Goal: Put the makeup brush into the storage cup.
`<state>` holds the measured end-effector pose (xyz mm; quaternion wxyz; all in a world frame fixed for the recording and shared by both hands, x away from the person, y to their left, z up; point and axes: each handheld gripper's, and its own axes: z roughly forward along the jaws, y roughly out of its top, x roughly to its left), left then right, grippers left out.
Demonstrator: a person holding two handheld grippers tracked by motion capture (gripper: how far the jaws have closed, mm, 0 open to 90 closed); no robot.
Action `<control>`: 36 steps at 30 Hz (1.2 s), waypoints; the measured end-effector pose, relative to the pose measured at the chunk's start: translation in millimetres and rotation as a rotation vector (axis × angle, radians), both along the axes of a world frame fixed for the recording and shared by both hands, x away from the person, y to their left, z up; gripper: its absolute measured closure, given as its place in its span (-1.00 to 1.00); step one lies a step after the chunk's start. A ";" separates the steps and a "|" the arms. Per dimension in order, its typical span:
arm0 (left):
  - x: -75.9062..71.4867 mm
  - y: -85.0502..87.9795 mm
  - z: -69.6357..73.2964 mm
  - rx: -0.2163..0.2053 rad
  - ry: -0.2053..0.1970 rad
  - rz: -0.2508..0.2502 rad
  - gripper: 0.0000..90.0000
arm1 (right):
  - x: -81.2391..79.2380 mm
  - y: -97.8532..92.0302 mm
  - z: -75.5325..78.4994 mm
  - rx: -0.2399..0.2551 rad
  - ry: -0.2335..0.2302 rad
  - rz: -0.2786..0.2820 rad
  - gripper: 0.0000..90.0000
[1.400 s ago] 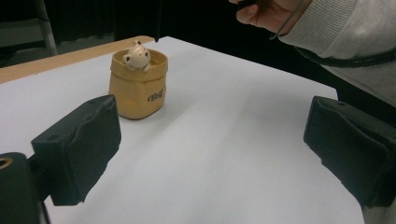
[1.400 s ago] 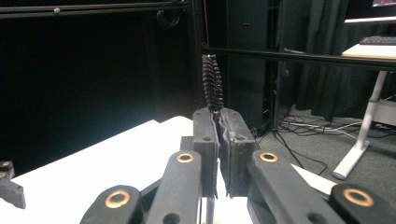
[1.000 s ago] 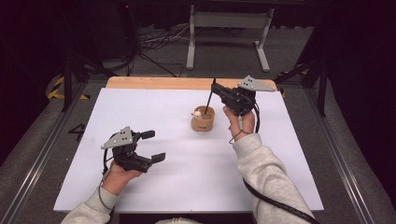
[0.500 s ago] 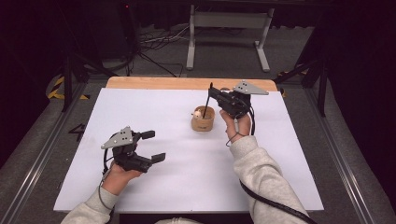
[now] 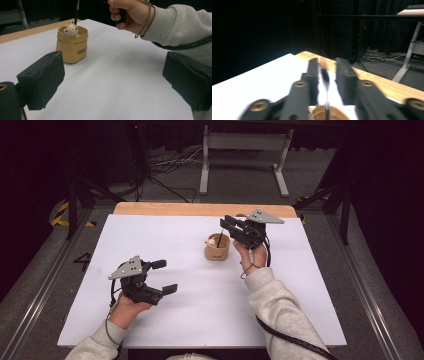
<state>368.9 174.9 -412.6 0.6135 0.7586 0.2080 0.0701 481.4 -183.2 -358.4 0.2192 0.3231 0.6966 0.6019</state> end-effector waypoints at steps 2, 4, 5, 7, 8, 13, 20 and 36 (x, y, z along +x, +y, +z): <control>0.1 -0.3 0.0 0.002 -0.002 -0.003 -0.89 | 0.0 -2.1 0.0 0.021 -0.003 0.012 0.25; -0.2 -0.8 0.0 0.002 0.001 -0.003 -0.89 | -0.3 -4.9 1.0 0.019 -0.006 0.009 0.04; -0.2 -0.9 0.0 0.001 0.001 -0.003 -0.89 | 0.1 -6.1 1.4 0.024 -0.008 0.012 0.01; 0.2 -1.1 0.0 0.003 -0.002 -0.005 -0.89 | -0.3 -8.4 2.5 0.026 -0.006 0.011 -0.13; 0.2 -1.1 0.1 0.004 -0.003 -0.004 -0.89 | -1.1 -9.4 3.4 0.029 -0.008 0.006 -0.17; 0.0 -0.1 0.8 0.001 -0.002 -0.005 -0.89 | -5.7 -14.6 8.7 0.029 -0.030 0.011 -0.27; -1.0 3.0 2.5 -0.004 -0.003 -0.001 -0.89 | -24.1 -25.6 24.8 0.028 -0.062 0.025 -0.73; -10.3 17.8 3.8 -0.026 0.002 0.020 -0.89 | -72.0 -60.6 32.1 -0.051 -0.093 0.073 -0.99</control>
